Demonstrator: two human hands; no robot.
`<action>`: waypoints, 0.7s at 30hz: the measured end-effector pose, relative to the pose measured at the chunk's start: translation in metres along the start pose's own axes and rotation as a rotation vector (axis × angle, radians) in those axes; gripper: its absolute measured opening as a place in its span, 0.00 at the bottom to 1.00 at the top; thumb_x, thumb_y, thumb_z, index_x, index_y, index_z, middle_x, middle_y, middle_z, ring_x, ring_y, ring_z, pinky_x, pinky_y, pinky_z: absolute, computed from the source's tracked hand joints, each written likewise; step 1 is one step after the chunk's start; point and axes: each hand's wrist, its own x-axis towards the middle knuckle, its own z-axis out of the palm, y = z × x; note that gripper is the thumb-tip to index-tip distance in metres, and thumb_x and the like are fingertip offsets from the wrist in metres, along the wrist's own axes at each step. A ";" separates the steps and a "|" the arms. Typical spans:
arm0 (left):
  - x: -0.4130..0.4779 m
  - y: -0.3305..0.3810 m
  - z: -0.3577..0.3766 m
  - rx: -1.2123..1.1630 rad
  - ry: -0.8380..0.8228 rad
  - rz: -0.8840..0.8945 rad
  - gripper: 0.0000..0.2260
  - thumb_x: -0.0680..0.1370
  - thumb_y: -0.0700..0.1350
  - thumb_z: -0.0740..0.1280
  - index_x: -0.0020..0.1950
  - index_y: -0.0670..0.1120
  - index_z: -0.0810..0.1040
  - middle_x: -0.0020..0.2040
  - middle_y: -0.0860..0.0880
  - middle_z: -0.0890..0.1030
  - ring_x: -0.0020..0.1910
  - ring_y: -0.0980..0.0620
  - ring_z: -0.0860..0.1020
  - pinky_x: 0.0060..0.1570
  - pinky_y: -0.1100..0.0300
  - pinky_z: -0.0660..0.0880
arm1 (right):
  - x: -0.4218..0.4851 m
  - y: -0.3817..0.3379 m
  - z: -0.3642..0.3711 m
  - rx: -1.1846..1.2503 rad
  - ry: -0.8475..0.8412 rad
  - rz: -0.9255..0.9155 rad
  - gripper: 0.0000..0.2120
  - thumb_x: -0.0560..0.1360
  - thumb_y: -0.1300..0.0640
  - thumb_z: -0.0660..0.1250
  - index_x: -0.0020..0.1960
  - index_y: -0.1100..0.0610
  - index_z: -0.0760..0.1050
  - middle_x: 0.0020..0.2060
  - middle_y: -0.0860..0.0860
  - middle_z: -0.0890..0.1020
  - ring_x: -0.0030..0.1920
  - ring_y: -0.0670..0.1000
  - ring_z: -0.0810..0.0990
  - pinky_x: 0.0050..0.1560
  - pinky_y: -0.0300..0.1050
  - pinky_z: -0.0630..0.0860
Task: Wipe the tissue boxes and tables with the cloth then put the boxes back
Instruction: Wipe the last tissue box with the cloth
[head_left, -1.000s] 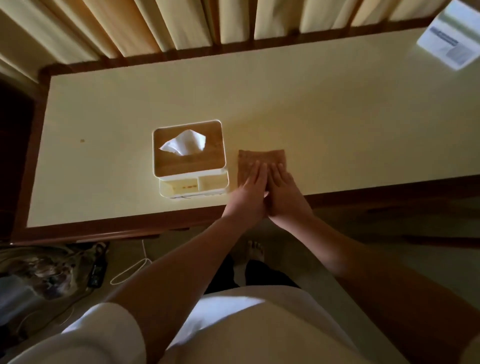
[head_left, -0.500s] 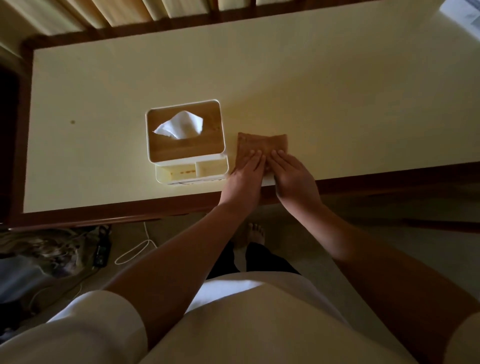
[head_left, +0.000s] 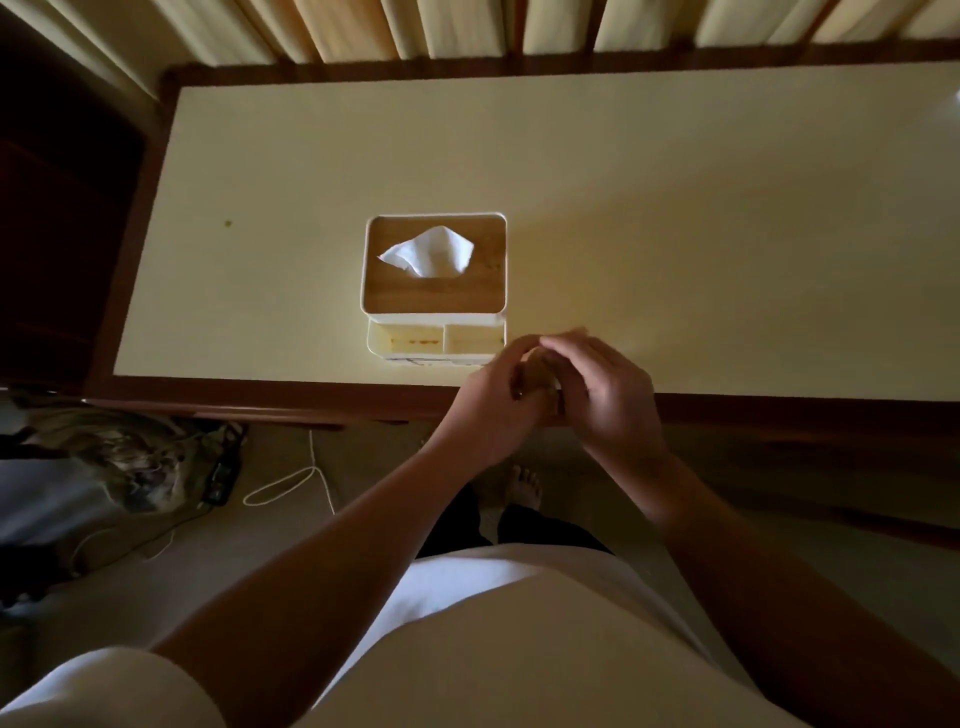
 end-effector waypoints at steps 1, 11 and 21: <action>-0.005 -0.003 -0.006 -0.043 0.004 -0.028 0.19 0.76 0.40 0.68 0.66 0.55 0.79 0.48 0.53 0.87 0.47 0.52 0.85 0.49 0.50 0.84 | 0.004 -0.004 0.002 0.005 -0.005 -0.018 0.10 0.80 0.63 0.69 0.60 0.60 0.83 0.53 0.54 0.86 0.53 0.53 0.85 0.52 0.47 0.82; -0.073 -0.039 -0.089 -0.849 0.361 -0.341 0.10 0.84 0.43 0.66 0.50 0.43 0.86 0.47 0.41 0.86 0.43 0.45 0.86 0.38 0.50 0.83 | 0.061 -0.078 0.046 -0.001 -0.159 -0.205 0.16 0.83 0.56 0.66 0.65 0.64 0.80 0.60 0.57 0.84 0.62 0.56 0.82 0.62 0.46 0.79; -0.037 -0.038 -0.127 -0.749 0.753 -0.170 0.09 0.87 0.52 0.60 0.62 0.57 0.80 0.50 0.54 0.85 0.48 0.57 0.84 0.49 0.55 0.81 | 0.072 -0.102 0.101 -0.350 -0.390 -0.181 0.30 0.86 0.46 0.54 0.80 0.66 0.62 0.79 0.63 0.65 0.81 0.62 0.61 0.81 0.59 0.58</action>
